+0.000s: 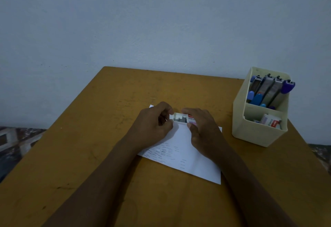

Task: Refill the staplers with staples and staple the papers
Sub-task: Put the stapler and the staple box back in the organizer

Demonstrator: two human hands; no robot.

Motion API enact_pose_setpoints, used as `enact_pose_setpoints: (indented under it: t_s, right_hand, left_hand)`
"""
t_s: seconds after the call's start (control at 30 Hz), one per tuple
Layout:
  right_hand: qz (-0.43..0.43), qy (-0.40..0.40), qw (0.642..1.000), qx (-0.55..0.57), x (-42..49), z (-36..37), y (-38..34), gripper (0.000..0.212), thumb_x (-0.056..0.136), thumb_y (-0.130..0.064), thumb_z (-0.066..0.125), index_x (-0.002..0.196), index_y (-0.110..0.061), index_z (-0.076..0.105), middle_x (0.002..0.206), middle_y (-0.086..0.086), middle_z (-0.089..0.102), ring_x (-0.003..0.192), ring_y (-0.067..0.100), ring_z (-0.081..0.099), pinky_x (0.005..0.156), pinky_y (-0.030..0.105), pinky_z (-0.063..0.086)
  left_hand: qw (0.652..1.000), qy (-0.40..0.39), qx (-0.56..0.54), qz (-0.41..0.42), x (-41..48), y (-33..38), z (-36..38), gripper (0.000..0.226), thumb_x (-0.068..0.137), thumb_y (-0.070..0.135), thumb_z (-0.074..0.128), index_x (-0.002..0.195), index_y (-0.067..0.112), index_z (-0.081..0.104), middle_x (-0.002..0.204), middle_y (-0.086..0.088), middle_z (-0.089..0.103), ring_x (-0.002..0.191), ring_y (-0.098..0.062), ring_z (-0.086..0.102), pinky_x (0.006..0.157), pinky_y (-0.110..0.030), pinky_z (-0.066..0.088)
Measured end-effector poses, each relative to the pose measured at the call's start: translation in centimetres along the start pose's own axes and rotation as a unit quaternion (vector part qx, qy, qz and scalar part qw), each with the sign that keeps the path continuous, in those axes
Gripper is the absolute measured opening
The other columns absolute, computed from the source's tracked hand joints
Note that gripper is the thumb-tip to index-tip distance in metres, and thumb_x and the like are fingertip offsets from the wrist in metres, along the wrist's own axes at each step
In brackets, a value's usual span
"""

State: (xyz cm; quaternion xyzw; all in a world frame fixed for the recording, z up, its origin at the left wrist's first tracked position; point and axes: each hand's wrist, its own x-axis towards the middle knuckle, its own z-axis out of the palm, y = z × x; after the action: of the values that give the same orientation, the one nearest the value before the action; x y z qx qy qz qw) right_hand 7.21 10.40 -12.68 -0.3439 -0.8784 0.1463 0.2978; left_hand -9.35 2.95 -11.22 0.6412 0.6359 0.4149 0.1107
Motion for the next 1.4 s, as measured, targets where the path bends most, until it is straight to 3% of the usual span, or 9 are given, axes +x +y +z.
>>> enact_pose_setpoints:
  t_s: [0.2, 0.33, 0.43, 0.6, 0.8, 0.93, 1.07, 1.23, 1.4]
  right_hand:
    - [-0.011, 0.013, 1.0, -0.001, 0.1, -0.1, -0.2, 0.039, 0.08, -0.016, 0.052, 0.116, -0.005, 0.061, 0.115, 0.014, 0.065, 0.103, 0.029, 0.06, 0.094, 0.037, 0.043]
    - [-0.025, 0.031, 0.999, -0.008, 0.1, -0.1, -0.1, 0.037, 0.079, -0.013, 0.054, 0.113, -0.003, 0.062, 0.109, 0.015, 0.066, 0.097, 0.03, 0.061, 0.088, 0.039, 0.047]
    - [-0.032, 0.037, 0.999, -0.009, 0.2, 0.0, -0.1, 0.035, 0.078, -0.013, 0.055, 0.112, -0.004, 0.063, 0.107, 0.014, 0.067, 0.095, 0.029, 0.061, 0.085, 0.033, 0.046]
    - [-0.054, 0.048, 0.997, -0.007, 0.2, 0.0, -0.2, 0.033, 0.078, -0.011, 0.058, 0.11, -0.005, 0.063, 0.103, 0.013, 0.068, 0.091, 0.027, 0.061, 0.079, 0.032, 0.048]
    - [-0.041, 0.085, 0.995, 0.011, 0.4, 0.1, 0.3, 0.039, 0.076, -0.017, 0.068, 0.113, -0.006, 0.06, 0.11, 0.01, 0.065, 0.1, 0.023, 0.055, 0.089, 0.033, 0.045]
    - [-0.009, 0.086, 0.996, 0.026, 0.3, 0.2, 0.5, 0.045, 0.078, -0.015, 0.071, 0.119, -0.006, 0.057, 0.117, 0.012, 0.061, 0.106, 0.024, 0.055, 0.09, 0.042, 0.05]
    - [-0.009, 0.101, 0.995, 0.018, 0.3, -0.3, 0.2, 0.042, 0.078, -0.015, 0.072, 0.116, -0.002, 0.06, 0.111, 0.014, 0.065, 0.096, 0.024, 0.062, 0.08, 0.027, 0.05]
    - [-0.037, 0.079, 0.996, 0.021, 0.2, -0.3, -0.2, 0.04, 0.076, -0.021, 0.071, 0.111, -0.004, 0.063, 0.107, 0.012, 0.067, 0.093, 0.021, 0.063, 0.08, 0.029, 0.053]
    - [-0.038, 0.077, 0.996, 0.017, 0.2, -0.5, -0.1, 0.039, 0.077, -0.022, 0.072, 0.112, -0.005, 0.063, 0.107, 0.01, 0.068, 0.09, 0.012, 0.059, 0.077, 0.017, 0.046]
  left_hand:
    - [1.0, 0.022, -0.014, -0.009, 0.0, 0.1, 0.0, 0.009, 0.088, 0.014, 0.064, 0.097, 0.017, 0.066, 0.077, 0.005, 0.066, 0.075, -0.006, 0.06, 0.059, -0.007, 0.04]
    - [0.996, 0.02, -0.05, -0.072, 0.2, 0.3, 0.2, 0.02, 0.086, 0.017, 0.068, 0.103, 0.022, 0.06, 0.081, 0.008, 0.067, 0.074, -0.001, 0.062, 0.063, -0.009, 0.046]
    - [0.991, 0.015, -0.075, -0.112, 0.4, 0.4, 0.4, 0.028, 0.086, 0.018, 0.069, 0.11, 0.024, 0.056, 0.08, 0.007, 0.067, 0.071, -0.002, 0.063, 0.067, -0.014, 0.05]
    - [0.985, 0.005, -0.108, -0.137, 0.5, 0.5, 0.2, 0.016, 0.086, 0.011, 0.067, 0.1, 0.02, 0.066, 0.074, 0.004, 0.068, 0.066, -0.012, 0.067, 0.068, -0.028, 0.055]
    - [0.966, 0.036, -0.188, -0.172, 0.7, 0.3, -0.3, 0.013, 0.084, 0.007, 0.07, 0.096, 0.013, 0.068, 0.071, -0.002, 0.068, 0.071, -0.021, 0.07, 0.072, -0.037, 0.059]
    - [0.952, 0.04, -0.243, -0.18, 0.7, 0.7, -0.7, 0.013, 0.085, 0.002, 0.068, 0.092, 0.013, 0.067, 0.073, -0.008, 0.067, 0.071, -0.02, 0.069, 0.069, -0.031, 0.06]
    - [0.948, 0.032, -0.263, -0.174, 0.5, 0.9, -0.7, 0.018, 0.083, 0.003, 0.071, 0.1, 0.005, 0.068, 0.075, -0.007, 0.071, 0.071, -0.018, 0.07, 0.07, -0.029, 0.059]
    - [0.945, -0.006, -0.288, -0.155, 0.2, 1.6, -0.8, 0.022, 0.081, 0.0, 0.072, 0.103, 0.004, 0.071, 0.078, -0.01, 0.074, 0.065, -0.016, 0.07, 0.066, -0.024, 0.058]
    - [0.944, -0.005, -0.29, -0.156, 0.2, 1.6, -0.8, 0.022, 0.08, -0.002, 0.072, 0.102, 0.002, 0.071, 0.083, -0.014, 0.074, 0.067, -0.017, 0.07, 0.065, -0.025, 0.059]
